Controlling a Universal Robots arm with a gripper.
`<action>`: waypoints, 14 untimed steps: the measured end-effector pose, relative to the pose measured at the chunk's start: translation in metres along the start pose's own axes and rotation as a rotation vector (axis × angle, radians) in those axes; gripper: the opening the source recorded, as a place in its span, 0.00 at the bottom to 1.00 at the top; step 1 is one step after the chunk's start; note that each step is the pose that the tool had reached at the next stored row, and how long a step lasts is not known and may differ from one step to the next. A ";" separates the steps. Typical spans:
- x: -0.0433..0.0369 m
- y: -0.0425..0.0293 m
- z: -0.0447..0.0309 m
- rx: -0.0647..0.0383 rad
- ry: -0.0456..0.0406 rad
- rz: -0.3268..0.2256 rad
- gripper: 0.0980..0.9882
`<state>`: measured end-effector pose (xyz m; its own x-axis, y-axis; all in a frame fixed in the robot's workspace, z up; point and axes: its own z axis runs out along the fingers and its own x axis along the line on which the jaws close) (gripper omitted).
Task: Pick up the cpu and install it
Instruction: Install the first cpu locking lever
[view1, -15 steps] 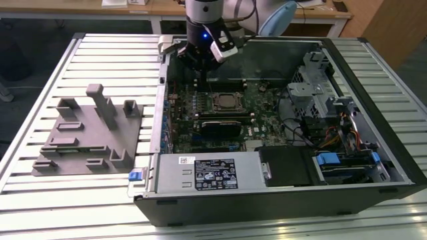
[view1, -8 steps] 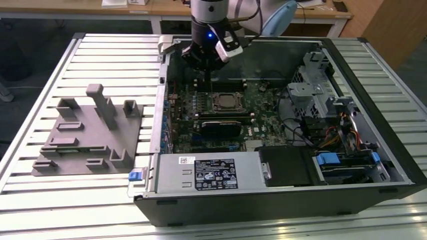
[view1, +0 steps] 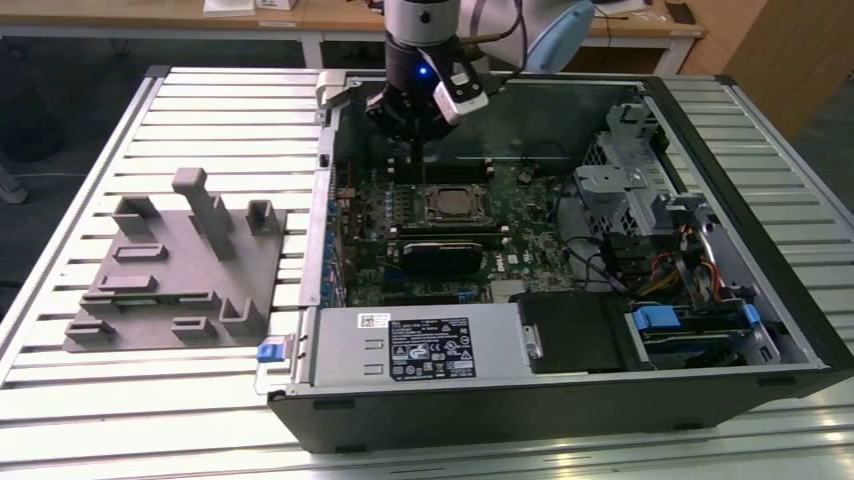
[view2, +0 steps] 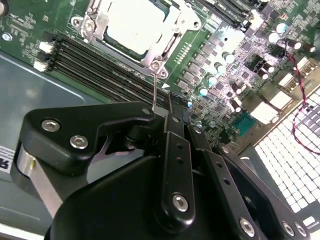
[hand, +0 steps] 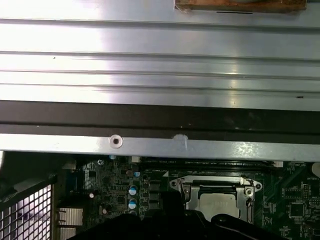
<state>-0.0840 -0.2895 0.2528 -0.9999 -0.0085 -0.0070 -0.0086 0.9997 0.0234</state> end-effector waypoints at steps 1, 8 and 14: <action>-0.0016 -0.0001 0.0001 0.000 0.0003 0.000 0.01; -0.0158 -0.0002 0.0010 0.000 0.0024 0.000 0.01; -0.0226 -0.0003 0.0019 -0.030 0.0021 0.000 0.01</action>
<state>-0.0614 -0.2896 0.2511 -1.0000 -0.0084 -0.0049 -0.0086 0.9985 0.0534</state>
